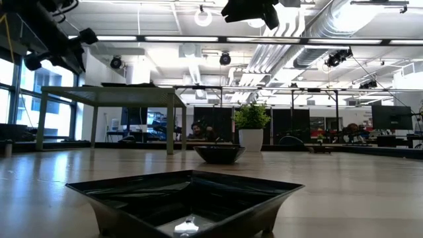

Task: Pick & Place Mini shaped plates
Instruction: Stack the black square plate on top of the black square plate on the shelf

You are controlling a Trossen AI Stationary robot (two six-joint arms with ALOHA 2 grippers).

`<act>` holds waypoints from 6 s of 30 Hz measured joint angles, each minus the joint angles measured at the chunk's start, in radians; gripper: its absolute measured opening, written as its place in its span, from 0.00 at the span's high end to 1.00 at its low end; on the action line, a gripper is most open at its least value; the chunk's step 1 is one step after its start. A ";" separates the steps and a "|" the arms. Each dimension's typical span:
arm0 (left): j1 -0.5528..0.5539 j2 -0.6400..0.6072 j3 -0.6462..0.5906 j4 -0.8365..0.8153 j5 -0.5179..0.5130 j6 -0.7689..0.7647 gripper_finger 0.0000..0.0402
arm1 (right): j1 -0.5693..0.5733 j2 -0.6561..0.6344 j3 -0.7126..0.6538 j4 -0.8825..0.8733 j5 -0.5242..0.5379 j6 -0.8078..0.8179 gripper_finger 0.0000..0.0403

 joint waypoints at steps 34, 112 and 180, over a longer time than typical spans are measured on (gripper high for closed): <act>-0.554 -0.046 -0.064 0.220 0.236 0.541 1.00 | -0.005 -0.010 -0.200 0.213 -0.197 -0.036 1.00; -1.689 1.499 0.699 0.246 0.291 -0.274 0.75 | -0.019 -0.481 -0.724 0.382 -0.405 0.004 1.00; -0.811 0.135 0.230 -0.271 0.051 -0.003 1.00 | -0.019 -0.481 -0.724 0.404 -0.199 0.119 1.00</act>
